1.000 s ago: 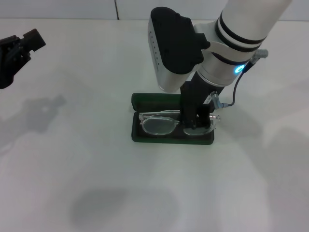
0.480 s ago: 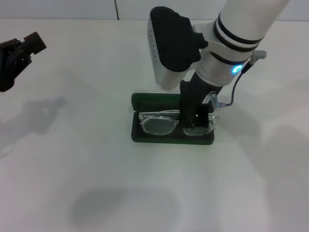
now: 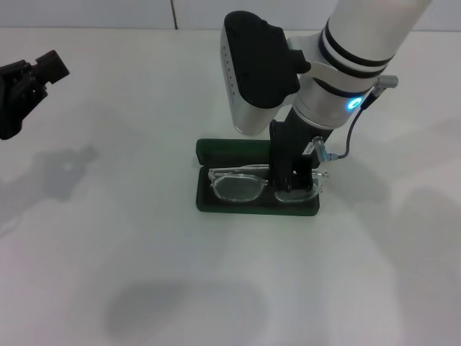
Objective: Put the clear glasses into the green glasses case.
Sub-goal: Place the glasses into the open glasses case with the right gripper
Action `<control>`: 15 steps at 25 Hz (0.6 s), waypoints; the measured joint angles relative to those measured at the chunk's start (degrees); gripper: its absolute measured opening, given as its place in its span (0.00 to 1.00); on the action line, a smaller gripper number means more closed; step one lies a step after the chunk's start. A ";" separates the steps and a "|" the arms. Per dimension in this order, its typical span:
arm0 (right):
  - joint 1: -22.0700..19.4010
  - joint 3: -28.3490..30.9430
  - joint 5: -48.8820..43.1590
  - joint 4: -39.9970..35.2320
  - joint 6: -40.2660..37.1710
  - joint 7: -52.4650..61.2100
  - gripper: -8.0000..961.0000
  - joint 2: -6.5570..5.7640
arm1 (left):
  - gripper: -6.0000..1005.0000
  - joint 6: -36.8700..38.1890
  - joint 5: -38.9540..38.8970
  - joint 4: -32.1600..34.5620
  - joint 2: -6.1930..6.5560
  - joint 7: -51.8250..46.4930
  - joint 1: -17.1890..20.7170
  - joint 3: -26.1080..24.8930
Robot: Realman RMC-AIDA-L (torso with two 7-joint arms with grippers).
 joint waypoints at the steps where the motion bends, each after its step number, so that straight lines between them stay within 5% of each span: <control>1: 0.00 -0.02 0.00 0.00 -0.03 0.06 0.08 0.00 | 0.06 0.00 0.00 0.00 0.00 0.00 0.04 0.00; 15: 0.78 -0.49 -0.29 0.59 -0.42 0.46 0.08 0.00 | 0.06 -0.01 -0.18 0.01 0.02 0.09 0.06 -0.10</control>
